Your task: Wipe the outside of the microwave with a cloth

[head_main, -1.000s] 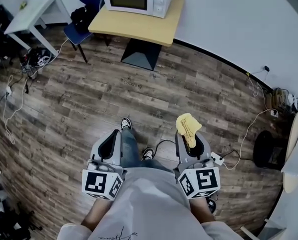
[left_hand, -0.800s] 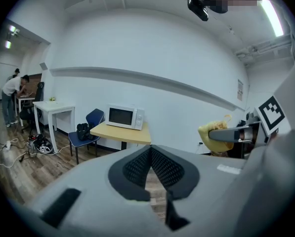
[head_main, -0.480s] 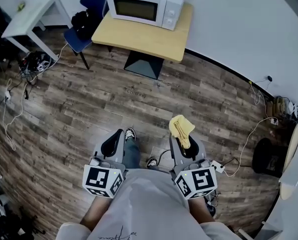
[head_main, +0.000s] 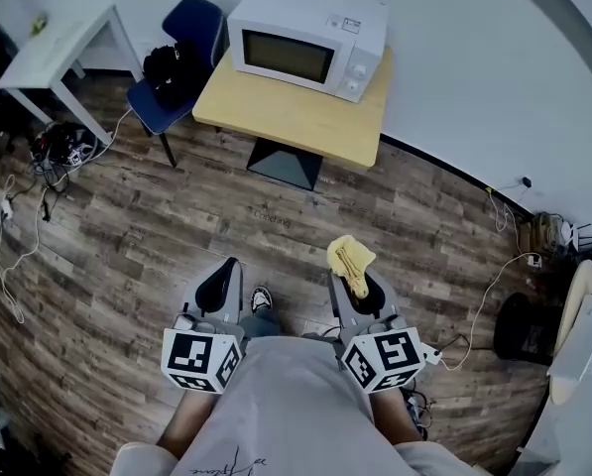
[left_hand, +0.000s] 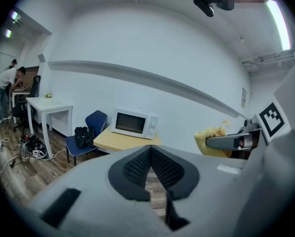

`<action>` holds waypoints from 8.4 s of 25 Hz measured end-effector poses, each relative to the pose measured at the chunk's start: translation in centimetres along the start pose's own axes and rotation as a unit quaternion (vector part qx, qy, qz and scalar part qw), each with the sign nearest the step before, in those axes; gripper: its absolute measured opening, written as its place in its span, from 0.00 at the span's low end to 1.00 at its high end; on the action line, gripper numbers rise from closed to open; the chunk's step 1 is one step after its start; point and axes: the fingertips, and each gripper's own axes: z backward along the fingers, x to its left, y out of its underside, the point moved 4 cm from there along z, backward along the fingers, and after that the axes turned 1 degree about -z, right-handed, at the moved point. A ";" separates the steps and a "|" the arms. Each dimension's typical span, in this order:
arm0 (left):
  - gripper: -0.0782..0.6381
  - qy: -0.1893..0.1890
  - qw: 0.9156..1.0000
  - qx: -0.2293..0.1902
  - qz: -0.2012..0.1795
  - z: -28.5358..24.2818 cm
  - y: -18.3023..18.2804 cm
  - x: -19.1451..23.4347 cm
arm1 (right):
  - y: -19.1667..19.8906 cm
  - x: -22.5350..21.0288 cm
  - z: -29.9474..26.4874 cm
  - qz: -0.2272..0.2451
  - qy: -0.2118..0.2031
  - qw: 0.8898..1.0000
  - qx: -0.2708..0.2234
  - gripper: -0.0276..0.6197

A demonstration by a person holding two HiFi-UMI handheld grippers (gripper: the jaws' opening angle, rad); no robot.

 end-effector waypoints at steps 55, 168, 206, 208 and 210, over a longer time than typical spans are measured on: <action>0.10 0.146 0.986 -0.066 -0.044 -42.1 -25.7 18.3 | -27.3 -19.6 -42.0 -0.041 -0.037 0.998 -0.018 0.23; 0.10 0.213 0.972 -0.074 -0.071 -47.7 -27.8 22.3 | -36.7 -35.5 -68.1 -0.123 0.150 0.976 0.096 0.22; 0.10 0.165 0.982 -0.069 -0.063 -46.9 -27.9 26.0 | -38.0 -20.8 -80.5 -0.069 0.031 0.989 0.125 0.22; 0.10 0.161 0.982 -0.070 -0.064 -46.8 -28.1 26.4 | -38.0 -19.8 -81.2 -0.062 0.028 0.990 0.127 0.22; 0.10 0.156 0.983 -0.069 -0.066 -46.8 -28.1 26.9 | -38.0 -19.0 -81.9 -0.059 0.027 0.990 0.126 0.22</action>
